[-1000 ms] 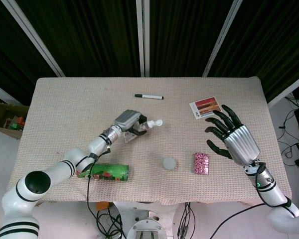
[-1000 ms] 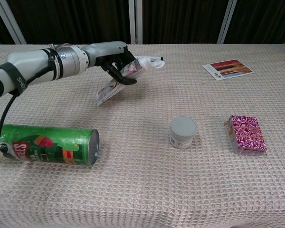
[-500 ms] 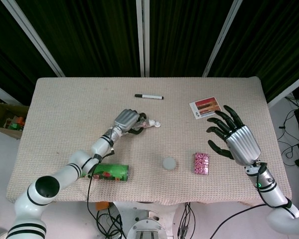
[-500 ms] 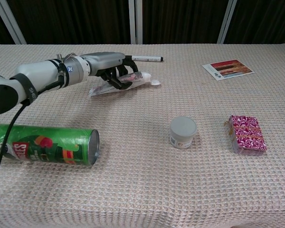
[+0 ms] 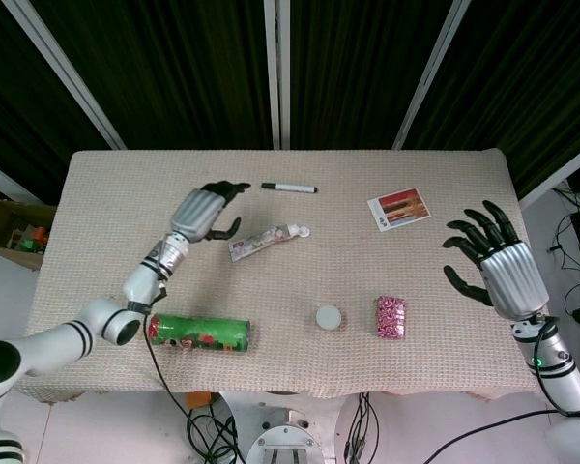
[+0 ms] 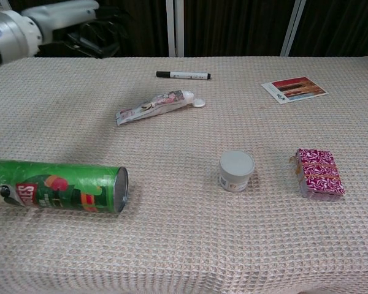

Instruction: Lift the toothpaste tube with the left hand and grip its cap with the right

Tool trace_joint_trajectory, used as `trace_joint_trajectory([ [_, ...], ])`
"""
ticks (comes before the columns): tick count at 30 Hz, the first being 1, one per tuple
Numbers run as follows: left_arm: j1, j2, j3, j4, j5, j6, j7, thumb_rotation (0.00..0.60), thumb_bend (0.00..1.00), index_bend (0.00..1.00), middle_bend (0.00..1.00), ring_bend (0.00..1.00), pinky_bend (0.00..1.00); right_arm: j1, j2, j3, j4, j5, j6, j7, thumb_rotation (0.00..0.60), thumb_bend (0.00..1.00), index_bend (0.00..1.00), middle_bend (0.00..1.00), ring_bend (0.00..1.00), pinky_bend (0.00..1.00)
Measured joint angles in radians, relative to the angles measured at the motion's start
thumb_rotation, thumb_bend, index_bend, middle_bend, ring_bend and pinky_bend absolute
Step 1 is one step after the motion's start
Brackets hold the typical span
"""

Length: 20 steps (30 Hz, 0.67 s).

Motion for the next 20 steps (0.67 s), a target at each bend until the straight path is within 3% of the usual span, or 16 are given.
trace_joint_trajectory([
  [4,0.162,0.193,0.010,-0.180,-0.068,0.156,0.162,0.413,0.39,0.15,0.20,0.14,0.20,-0.035,0.049,-0.026,-0.015,0.078,-0.064,0.021,0.600,0.29,0.28,0.24,0.14,0.18],
  [8,0.311,0.301,0.049,-0.268,-0.094,0.305,0.263,0.332,0.33,0.15,0.19,0.13,0.17,-0.070,0.088,-0.059,-0.033,0.136,-0.138,0.043,0.600,0.29,0.12,0.14,0.04,0.14],
  [10,0.384,0.342,0.084,-0.305,-0.092,0.374,0.287,0.319,0.33,0.15,0.18,0.12,0.16,-0.084,0.101,-0.072,-0.044,0.149,-0.157,0.065,0.600,0.29,0.07,0.10,0.01,0.09],
  [13,0.473,0.378,0.131,-0.351,-0.076,0.452,0.311,0.434,0.33,0.15,0.18,0.12,0.16,-0.107,0.106,-0.087,-0.052,0.154,-0.167,0.087,0.600,0.29,0.04,0.07,0.00,0.06],
  [15,0.520,0.395,0.156,-0.380,-0.057,0.491,0.306,0.481,0.33,0.16,0.18,0.12,0.16,-0.117,0.104,-0.091,-0.054,0.149,-0.162,0.089,0.600,0.29,0.03,0.07,0.00,0.06],
  [20,0.628,0.431,0.219,-0.475,0.022,0.580,0.296,0.492,0.33,0.17,0.18,0.12,0.16,-0.151,0.088,-0.100,-0.057,0.119,-0.113,0.080,0.600,0.29,0.03,0.07,0.00,0.05],
])
